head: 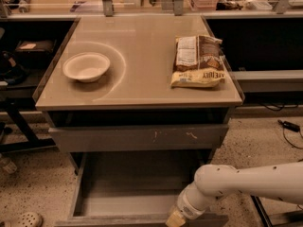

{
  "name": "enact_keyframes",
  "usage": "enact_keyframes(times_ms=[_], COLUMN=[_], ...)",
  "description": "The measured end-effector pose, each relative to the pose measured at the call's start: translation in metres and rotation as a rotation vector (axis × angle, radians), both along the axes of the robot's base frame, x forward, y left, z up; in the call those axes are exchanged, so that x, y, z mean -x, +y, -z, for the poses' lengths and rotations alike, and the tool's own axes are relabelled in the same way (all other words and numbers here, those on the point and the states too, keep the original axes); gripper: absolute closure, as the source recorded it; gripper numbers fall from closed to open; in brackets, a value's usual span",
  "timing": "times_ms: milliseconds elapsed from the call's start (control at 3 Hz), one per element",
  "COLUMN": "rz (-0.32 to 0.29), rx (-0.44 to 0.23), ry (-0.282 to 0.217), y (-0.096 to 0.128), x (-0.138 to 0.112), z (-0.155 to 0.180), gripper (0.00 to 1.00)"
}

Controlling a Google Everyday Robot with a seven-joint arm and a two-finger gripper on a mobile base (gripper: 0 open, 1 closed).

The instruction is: Open middle drawer

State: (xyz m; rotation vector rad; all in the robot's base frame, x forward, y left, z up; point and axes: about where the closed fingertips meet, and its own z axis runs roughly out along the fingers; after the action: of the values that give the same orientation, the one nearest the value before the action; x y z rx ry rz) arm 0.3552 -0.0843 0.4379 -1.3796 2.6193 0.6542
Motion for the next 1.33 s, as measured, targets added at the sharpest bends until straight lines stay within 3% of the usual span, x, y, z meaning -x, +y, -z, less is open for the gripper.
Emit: enact_keyframes(times_ms=[1333], rz=[0.009], rx=[0.002], ry=[0.023], y=[0.001], x=[0.011], z=[-0.001], gripper=[1.00])
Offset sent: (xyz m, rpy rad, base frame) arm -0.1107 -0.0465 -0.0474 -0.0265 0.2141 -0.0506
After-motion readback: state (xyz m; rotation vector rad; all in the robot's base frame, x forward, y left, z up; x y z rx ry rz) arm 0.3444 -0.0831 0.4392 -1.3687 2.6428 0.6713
